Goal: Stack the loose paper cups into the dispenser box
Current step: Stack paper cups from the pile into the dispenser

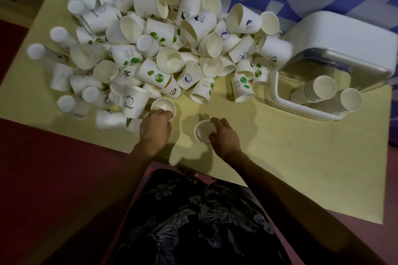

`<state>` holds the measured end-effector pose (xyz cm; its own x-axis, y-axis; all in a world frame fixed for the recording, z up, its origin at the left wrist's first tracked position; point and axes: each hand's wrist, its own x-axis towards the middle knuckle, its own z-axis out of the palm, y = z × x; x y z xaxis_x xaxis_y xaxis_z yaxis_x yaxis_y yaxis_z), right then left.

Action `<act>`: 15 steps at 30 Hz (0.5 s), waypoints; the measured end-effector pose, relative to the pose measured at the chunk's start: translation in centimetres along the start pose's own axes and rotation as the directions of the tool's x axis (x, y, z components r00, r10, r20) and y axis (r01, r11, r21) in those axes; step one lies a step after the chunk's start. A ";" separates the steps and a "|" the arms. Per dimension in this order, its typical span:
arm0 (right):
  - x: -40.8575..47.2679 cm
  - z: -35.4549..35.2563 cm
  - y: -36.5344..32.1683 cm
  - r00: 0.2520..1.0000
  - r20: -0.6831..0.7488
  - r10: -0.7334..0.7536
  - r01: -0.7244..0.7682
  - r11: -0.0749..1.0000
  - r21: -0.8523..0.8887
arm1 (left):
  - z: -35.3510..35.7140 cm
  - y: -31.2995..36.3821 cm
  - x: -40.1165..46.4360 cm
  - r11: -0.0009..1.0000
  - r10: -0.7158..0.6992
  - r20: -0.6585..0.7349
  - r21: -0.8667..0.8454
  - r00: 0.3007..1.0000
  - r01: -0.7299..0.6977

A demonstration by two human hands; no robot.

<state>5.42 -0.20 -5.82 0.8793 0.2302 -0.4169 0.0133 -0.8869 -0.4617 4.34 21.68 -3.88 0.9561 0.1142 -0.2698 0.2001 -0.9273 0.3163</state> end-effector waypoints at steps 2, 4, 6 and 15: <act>-0.5 -0.5 0.6 0.997 -0.062 -0.042 0.041 0.999 -0.021 | 0.1 0.4 0.2 1.000 -0.003 0.004 -0.002 1.000 0.003; -1.1 -0.9 1.2 0.968 -0.141 -0.209 0.195 0.975 -0.109 | 0.2 0.7 0.4 1.000 -0.002 -0.015 -0.026 1.000 0.002; -1.7 -1.0 1.6 0.898 -0.175 -0.405 0.375 0.909 -0.179 | 0.1 1.1 0.4 0.998 0.013 -0.047 -0.055 0.999 -0.015; -1.7 0.7 2.4 0.892 -0.088 -0.444 0.419 0.883 -0.211 | 0.1 3.1 0.5 0.974 0.031 -0.066 -0.222 0.997 -0.045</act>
<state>3.65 -2.39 -6.76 0.8204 0.5633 -0.0977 0.4802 -0.7716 -0.4171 5.46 18.82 -3.13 0.9739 0.1091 -0.1993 0.1997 -0.8293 0.5219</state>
